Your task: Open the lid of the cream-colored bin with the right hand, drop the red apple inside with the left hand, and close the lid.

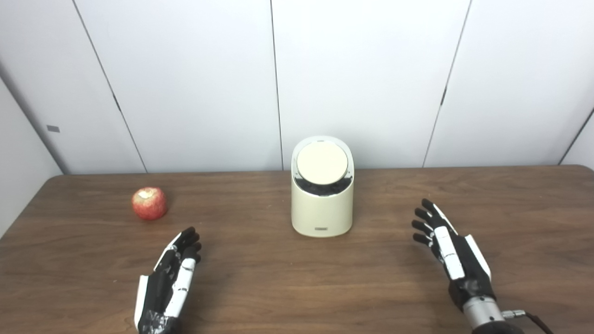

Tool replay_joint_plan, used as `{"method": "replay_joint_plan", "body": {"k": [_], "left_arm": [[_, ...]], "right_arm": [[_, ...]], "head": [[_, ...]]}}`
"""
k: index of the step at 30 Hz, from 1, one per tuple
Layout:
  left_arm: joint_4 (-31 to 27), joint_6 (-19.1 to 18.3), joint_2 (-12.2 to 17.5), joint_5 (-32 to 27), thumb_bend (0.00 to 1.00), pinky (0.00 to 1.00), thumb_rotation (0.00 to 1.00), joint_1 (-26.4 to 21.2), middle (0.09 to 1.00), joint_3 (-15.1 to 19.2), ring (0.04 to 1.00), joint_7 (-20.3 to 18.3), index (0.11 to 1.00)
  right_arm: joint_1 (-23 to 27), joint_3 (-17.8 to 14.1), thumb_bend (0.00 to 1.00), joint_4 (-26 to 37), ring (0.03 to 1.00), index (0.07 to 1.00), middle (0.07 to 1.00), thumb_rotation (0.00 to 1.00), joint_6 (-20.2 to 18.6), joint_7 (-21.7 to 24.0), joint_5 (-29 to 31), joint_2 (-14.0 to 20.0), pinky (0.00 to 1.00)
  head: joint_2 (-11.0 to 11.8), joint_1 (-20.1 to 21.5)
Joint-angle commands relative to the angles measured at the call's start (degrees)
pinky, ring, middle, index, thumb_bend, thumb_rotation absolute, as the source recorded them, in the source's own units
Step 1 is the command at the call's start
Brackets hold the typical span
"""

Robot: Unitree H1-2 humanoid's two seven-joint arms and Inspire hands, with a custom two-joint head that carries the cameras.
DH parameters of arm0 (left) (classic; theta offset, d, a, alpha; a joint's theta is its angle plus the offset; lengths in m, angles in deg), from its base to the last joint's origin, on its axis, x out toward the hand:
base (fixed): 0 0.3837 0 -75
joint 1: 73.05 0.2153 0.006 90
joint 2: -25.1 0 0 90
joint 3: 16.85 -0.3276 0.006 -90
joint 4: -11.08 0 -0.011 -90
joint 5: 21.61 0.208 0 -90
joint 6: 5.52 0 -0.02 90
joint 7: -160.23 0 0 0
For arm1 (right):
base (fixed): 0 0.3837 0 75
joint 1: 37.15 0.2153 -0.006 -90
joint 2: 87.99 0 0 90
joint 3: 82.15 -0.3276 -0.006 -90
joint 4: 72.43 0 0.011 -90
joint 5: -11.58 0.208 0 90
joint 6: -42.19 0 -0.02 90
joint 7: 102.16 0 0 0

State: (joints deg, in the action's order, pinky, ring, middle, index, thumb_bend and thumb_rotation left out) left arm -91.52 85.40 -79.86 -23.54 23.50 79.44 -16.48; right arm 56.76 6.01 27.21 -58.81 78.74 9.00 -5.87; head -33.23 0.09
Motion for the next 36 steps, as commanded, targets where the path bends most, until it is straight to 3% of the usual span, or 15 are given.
{"method": "replay_joint_plan", "body": {"k": [1,7,16,21,36], "left_arm": [[-2.40,0.60,0.46,0.38,0.41,0.84,0.61,-0.83,0.859,-0.23,0.852,-0.16,0.862],[-2.53,1.49,0.35,0.63,0.41,0.85,0.62,0.49,0.872,-0.66,0.863,-0.28,0.869],[-1.38,3.70,0.78,1.20,0.41,0.84,0.68,1.54,0.863,-0.87,0.853,-0.56,0.872],[-0.84,3.94,0.56,0.39,0.41,0.85,0.74,1.54,0.877,-0.89,0.866,-0.79,0.878],[-0.83,3.82,-0.16,2.00,0.36,0.86,0.71,1.86,0.876,-1.70,0.870,-0.02,0.880]], "right_arm": [[1.51,-0.30,0.49,2.41,0.877,0.946,0.914,0.98,1.11,-0.04,0.10,0.05,0.82],[2.27,-0.44,0.46,2.55,0.875,0.945,0.914,0.76,1.54,-0.80,-0.88,-0.17,0.83],[7.34,0.74,0.55,1.37,0.850,0.940,0.912,0.64,1.47,-1.72,-3.03,-0.90,0.80],[12.21,1.99,0.69,0.55,0.816,0.919,0.886,0.65,0.02,-2.92,-6.72,-1.42,0.75],[27.70,7.77,0.78,-3.95,0.855,0.921,0.877,0.54,-6.36,-3.67,-18.70,-1.83,0.80]], "head": [[-0.03,-0.04],[4.06,-0.40],[7.20,-0.95],[7.72,-1.05],[7.49,-1.36]]}}
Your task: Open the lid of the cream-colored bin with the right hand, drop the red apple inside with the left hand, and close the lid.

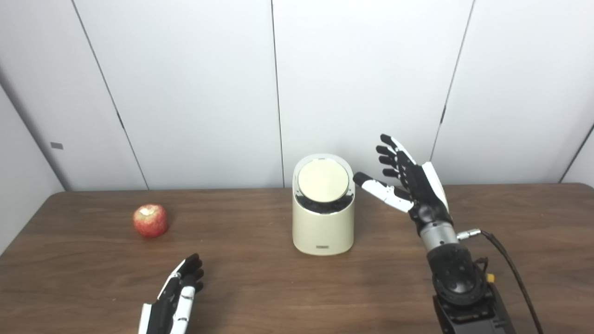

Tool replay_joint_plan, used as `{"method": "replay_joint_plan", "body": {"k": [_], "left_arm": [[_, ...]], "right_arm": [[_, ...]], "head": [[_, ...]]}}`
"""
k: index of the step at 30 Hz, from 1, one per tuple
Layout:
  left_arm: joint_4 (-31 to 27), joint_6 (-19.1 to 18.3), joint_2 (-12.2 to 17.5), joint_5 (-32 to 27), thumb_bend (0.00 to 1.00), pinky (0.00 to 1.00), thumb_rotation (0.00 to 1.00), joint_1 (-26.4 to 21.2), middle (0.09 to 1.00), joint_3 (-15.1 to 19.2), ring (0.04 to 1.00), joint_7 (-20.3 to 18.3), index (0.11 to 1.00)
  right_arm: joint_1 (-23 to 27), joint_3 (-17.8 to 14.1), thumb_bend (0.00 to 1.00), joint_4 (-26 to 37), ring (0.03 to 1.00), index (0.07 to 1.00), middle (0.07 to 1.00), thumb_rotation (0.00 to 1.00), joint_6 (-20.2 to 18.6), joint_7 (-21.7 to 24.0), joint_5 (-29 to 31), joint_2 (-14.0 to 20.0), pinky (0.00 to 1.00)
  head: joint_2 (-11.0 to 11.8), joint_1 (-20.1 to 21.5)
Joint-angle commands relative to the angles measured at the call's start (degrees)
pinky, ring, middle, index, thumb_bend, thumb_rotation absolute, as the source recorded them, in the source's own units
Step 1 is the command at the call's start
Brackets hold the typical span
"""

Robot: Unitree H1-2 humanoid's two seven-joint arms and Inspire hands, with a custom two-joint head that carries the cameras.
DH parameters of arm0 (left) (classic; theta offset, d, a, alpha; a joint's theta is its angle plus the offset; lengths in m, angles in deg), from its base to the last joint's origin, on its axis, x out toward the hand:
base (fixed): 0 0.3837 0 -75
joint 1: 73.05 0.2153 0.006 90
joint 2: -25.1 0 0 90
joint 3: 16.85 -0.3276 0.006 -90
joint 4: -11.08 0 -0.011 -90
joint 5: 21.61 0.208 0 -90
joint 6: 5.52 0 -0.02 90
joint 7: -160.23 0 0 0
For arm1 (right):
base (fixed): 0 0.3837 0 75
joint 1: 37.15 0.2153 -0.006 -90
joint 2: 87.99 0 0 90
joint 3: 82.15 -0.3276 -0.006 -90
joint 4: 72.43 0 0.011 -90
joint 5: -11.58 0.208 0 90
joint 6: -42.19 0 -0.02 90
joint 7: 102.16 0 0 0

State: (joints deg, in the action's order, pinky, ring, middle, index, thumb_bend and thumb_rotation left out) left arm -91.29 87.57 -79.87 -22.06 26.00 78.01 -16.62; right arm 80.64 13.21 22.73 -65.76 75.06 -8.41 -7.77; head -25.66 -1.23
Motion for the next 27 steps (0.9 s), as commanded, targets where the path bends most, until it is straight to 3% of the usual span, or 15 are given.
{"method": "replay_joint_plan", "body": {"k": [1,5,12,15,22,27], "left_arm": [[-1.12,1.59,-0.21,0.61,0.35,0.86,0.71,-0.64,0.874,-0.32,0.869,0.19,0.878],[-1.37,1.52,-0.53,0.67,0.36,0.86,0.70,-0.61,0.871,-0.50,0.865,0.33,0.874],[-2.08,1.03,-1.03,0.76,0.34,0.85,0.69,-0.48,0.865,-0.68,0.858,0.57,0.871],[-2.20,1.03,-1.16,0.89,0.33,0.86,0.68,-0.49,0.870,-0.80,0.863,0.57,0.872],[-2.52,0.21,-1.64,0.53,0.35,0.85,0.67,-0.62,0.865,-0.75,0.856,0.65,0.864],[-2.48,0.09,-1.75,0.49,0.33,0.85,0.67,-0.78,0.868,-0.77,0.857,0.54,0.866]], "right_arm": [[4.95,1.20,0.79,-0.43,0.854,0.921,0.881,0.50,1.14,-0.03,-1.95,0.14,0.79],[7.52,2.93,0.79,-3.63,0.862,0.917,0.888,0.37,3.09,-0.60,-3.84,0.38,0.76],[11.90,5.18,0.84,-11.66,0.868,0.914,0.896,0.25,6.27,-1.67,-6.56,0.60,0.73],[13.10,5.79,0.86,-14.20,0.841,0.907,0.891,0.23,7.59,-2.57,-7.89,0.53,0.69],[14.50,6.83,0.87,-18.31,0.869,0.916,0.899,0.21,10.11,-3.24,-9.41,1.07,0.76],[15.01,6.48,0.86,-20.06,0.849,0.907,0.895,0.19,10.58,-4.40,-10.18,1.22,0.73]], "head": [[-0.12,-0.05],[-0.34,-0.17],[-0.85,-0.64],[-1.09,-0.84],[-1.32,-0.84],[-1.82,-0.68]]}}
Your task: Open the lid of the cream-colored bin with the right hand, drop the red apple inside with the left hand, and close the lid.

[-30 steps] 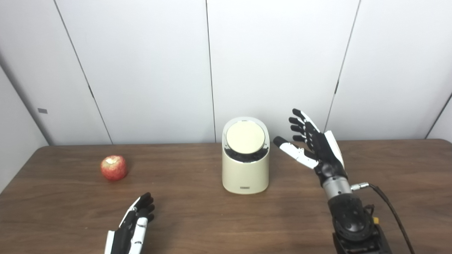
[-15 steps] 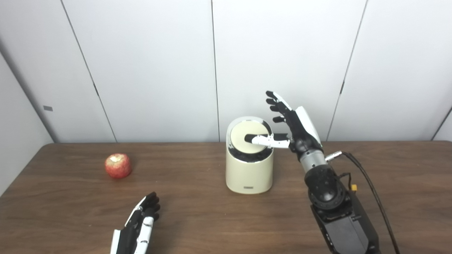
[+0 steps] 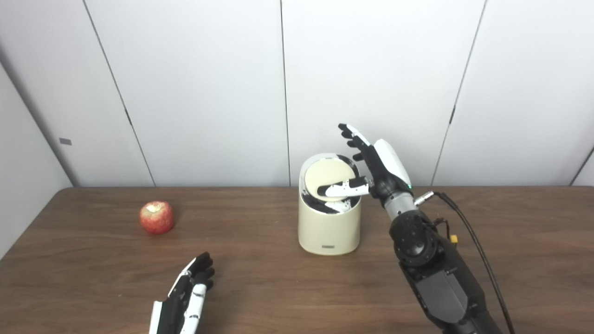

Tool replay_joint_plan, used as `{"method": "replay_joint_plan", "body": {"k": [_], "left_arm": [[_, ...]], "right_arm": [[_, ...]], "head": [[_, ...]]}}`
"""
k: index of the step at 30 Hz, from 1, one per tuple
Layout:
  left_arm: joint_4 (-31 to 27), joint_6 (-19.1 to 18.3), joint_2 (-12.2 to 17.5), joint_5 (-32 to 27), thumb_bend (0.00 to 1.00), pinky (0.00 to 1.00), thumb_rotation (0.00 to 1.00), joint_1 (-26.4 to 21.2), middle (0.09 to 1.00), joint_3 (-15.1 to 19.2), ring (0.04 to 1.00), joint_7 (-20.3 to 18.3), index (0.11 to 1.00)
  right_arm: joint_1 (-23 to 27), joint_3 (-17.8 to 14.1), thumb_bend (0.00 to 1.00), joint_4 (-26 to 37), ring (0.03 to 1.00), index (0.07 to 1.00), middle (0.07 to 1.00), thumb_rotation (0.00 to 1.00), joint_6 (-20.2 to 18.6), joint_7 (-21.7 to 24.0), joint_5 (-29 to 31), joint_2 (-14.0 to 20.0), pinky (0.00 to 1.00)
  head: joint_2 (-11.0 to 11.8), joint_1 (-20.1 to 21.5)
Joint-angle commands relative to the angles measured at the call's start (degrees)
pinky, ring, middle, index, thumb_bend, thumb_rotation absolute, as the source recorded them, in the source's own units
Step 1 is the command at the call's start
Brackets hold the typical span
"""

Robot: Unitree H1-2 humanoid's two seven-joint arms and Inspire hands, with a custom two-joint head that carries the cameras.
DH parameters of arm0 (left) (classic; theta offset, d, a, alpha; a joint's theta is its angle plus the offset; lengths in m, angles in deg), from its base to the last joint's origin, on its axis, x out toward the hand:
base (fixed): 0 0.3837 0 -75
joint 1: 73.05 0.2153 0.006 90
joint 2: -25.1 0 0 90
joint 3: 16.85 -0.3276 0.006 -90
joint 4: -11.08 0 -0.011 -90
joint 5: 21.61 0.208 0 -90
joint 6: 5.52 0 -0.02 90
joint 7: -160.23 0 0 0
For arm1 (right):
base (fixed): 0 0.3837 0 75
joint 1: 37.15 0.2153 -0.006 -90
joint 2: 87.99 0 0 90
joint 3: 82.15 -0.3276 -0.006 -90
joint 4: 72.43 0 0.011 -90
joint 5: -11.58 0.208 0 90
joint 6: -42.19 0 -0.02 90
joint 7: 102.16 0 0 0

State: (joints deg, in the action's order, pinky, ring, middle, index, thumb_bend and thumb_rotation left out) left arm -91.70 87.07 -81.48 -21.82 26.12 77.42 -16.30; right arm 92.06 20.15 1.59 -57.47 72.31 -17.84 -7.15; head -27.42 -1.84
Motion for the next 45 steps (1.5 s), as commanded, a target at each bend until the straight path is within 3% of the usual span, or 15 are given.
{"method": "replay_joint_plan", "body": {"k": [1,9,12,17,24,34,36,40,45], "left_arm": [[-2.09,0.51,-0.22,0.25,0.33,0.85,0.67,-0.94,0.867,-0.18,0.856,0.28,0.866],[-1.79,0.69,-0.42,0.32,0.35,0.85,0.66,-0.73,0.866,-1.00,0.859,-0.15,0.862],[-2.10,0.33,-0.52,0.08,0.36,0.85,0.67,-0.57,0.864,-1.19,0.860,-0.13,0.862],[-2.62,-0.30,-0.69,0.50,0.35,0.85,0.65,-0.47,0.861,-1.48,0.858,0.09,0.856],[-2.35,0.10,-0.59,0.74,0.35,0.85,0.66,-0.69,0.861,-1.47,0.857,0.26,0.853],[-1.71,0.67,-0.64,0.80,0.33,0.84,0.62,-0.94,0.856,-1.48,0.848,0.39,0.854],[-1.32,0.84,-0.63,0.69,0.33,0.84,0.62,-0.95,0.858,-1.50,0.849,0.32,0.854],[-1.07,0.68,-0.52,0.37,0.34,0.85,0.62,-0.92,0.863,-1.59,0.859,0.02,0.857],[-0.91,1.06,-0.53,-0.04,0.34,0.85,0.62,-1.08,0.865,-1.54,0.860,-0.13,0.865]], "right_arm": [[3.67,-0.66,0.86,0.82,0.848,0.906,0.893,0.19,2.44,-1.79,-0.58,0.63,0.73],[3.54,-0.15,0.84,1.17,0.858,0.928,0.908,0.20,1.39,-1.38,-2.73,2.54,0.71],[3.42,2.53,0.86,1.48,0.847,0.923,0.895,0.21,1.74,-1.90,-7.65,4.67,0.70],[3.31,6.76,0.95,1.31,0.857,0.902,0.873,0.11,4.49,-4.01,-14.41,7.79,0.77],[2.86,6.69,0.99,1.46,0.885,0.894,0.881,0.10,5.75,-3.14,-13.87,7.55,0.80],[1.55,3.14,0.90,4.29,0.842,0.899,0.874,0.22,5.31,-2.94,-9.20,5.15,0.74],[0.63,0.75,0.87,6.54,0.844,0.905,0.882,0.24,4.20,-1.77,-5.77,4.11,0.74],[-1.77,-5.94,0.70,11.12,0.837,0.896,0.866,0.38,1.56,0.73,3.92,1.68,0.74],[-6.09,-9.84,0.60,15.98,0.823,0.882,0.857,0.53,-2.52,3.10,8.16,2.43,0.75]], "head": [[-0.08,-0.16],[-0.52,-0.06],[-0.80,-0.16],[-1.08,-0.40],[-1.21,-0.49],[-1.18,-0.47],[-1.27,-0.54],[-1.42,-0.55],[-1.46,-0.83]]}}
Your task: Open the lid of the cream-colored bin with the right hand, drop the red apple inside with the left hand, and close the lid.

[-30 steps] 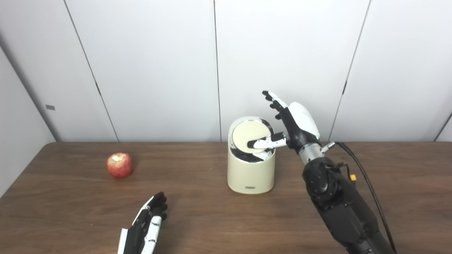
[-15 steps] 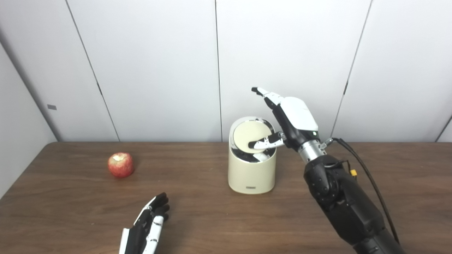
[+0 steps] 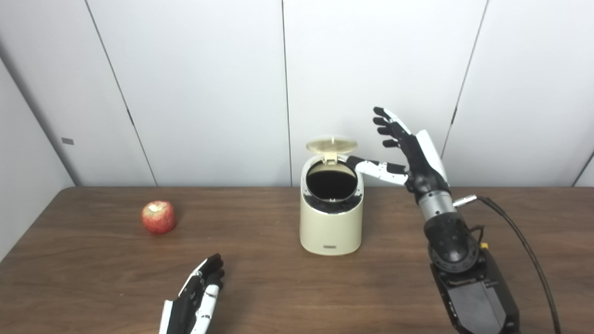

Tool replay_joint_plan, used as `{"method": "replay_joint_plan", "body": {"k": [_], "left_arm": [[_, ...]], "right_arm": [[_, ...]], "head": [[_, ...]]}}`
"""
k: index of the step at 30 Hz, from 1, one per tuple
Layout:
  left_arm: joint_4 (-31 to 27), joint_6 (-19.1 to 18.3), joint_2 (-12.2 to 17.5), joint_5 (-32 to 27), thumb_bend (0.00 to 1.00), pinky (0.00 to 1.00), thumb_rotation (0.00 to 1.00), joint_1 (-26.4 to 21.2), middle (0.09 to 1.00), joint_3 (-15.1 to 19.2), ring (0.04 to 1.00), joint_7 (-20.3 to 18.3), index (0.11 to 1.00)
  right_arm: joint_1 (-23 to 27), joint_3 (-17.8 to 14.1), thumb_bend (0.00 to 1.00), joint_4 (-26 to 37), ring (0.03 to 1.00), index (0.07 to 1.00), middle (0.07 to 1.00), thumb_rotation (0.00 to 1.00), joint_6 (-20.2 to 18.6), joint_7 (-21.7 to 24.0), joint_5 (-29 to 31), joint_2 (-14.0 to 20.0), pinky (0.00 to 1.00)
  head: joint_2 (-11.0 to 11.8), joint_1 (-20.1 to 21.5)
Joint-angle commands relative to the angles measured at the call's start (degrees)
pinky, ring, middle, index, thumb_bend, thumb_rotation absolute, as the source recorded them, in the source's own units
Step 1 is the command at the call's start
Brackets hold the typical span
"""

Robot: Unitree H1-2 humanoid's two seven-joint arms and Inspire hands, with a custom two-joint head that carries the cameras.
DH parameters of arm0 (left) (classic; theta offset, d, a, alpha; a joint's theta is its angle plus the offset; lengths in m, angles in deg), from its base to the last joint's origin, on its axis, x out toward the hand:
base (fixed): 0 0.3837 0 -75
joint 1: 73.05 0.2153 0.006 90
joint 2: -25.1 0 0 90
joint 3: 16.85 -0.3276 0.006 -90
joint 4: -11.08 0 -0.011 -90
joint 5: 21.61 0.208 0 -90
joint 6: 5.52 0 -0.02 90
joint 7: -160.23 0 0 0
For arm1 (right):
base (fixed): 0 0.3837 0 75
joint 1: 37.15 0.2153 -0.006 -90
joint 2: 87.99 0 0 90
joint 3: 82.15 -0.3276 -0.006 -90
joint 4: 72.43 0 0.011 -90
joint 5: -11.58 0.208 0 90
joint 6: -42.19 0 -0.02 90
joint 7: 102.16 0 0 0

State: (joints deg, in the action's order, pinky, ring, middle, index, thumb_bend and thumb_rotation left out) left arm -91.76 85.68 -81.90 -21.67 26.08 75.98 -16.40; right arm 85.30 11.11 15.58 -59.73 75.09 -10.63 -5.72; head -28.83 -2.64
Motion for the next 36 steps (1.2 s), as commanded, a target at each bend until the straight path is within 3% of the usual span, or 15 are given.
{"method": "replay_joint_plan", "body": {"k": [1,5,12,14,17,21,25,29,36], "left_arm": [[-0.66,2.60,-0.11,-0.37,0.36,0.85,0.60,-1.14,0.861,-0.04,0.857,-0.07,0.862],[0.22,3.53,0.26,0.05,0.36,0.85,0.60,-1.38,0.856,-0.04,0.848,-0.05,0.857],[-0.06,3.32,0.46,0.20,0.33,0.85,0.61,-1.27,0.859,-0.18,0.849,-0.14,0.860],[-0.13,3.25,0.56,0.19,0.33,0.84,0.61,-1.27,0.858,-0.16,0.848,-0.18,0.859],[-0.42,2.96,0.74,0.39,0.33,0.84,0.61,-1.27,0.859,-0.07,0.850,-0.13,0.860],[-1.15,2.15,0.77,0.31,0.35,0.84,0.59,-1.33,0.859,0.07,0.849,0.00,0.858],[-1.37,2.29,1.03,0.80,0.34,0.84,0.59,-1.47,0.857,0.18,0.846,0.15,0.855],[-2.16,1.58,1.58,1.27,0.37,0.85,0.55,-1.82,0.859,0.70,0.849,0.30,0.860],[-4.70,0.18,2.26,2.42,0.44,0.80,0.40,-1.92,0.858,2.82,0.846,1.82,0.862]], "right_arm": [[-0.24,-1.25,0.58,2.48,0.826,0.880,0.861,0.54,-0.64,0.64,1.42,1.31,0.75],[-4.38,-3.09,0.54,4.03,0.843,0.891,0.917,0.54,-1.57,1.83,4.22,2.35,0.71],[-11.35,-2.59,0.51,4.43,0.829,0.886,0.856,0.60,1.14,0.98,2.28,5.37,0.76],[-13.21,-2.92,0.50,5.07,0.820,0.885,0.852,0.66,1.24,1.30,3.19,5.61,0.74],[-15.64,-5.05,0.46,6.63,0.822,0.884,0.880,0.69,0.71,3.15,9.67,4.19,0.72],[-17.78,-8.09,0.44,8.30,0.887,0.916,0.915,0.80,-0.93,6.32,20.44,1.69,0.82],[-19.29,-10.74,0.53,10.20,0.943,0.933,0.958,0.87,-5.06,7.65,28.95,-1.24,0.87],[-19.95,-12.14,0.54,10.36,0.991,0.964,0.991,0.98,-5.37,7.55,33.09,-2.69,0.97],[-21.86,-12.71,0.48,10.51,1.000,0.968,0.996,1.00,-3.98,6.78,34.04,-2.86,1.00]], "head": [[-0.09,-0.04],[-0.14,0.04],[-0.39,0.47],[-0.48,0.58],[-0.63,0.70],[-0.92,0.72],[-1.27,-0.43],[-1.68,-2.06],[-2.51,-7.32]]}}
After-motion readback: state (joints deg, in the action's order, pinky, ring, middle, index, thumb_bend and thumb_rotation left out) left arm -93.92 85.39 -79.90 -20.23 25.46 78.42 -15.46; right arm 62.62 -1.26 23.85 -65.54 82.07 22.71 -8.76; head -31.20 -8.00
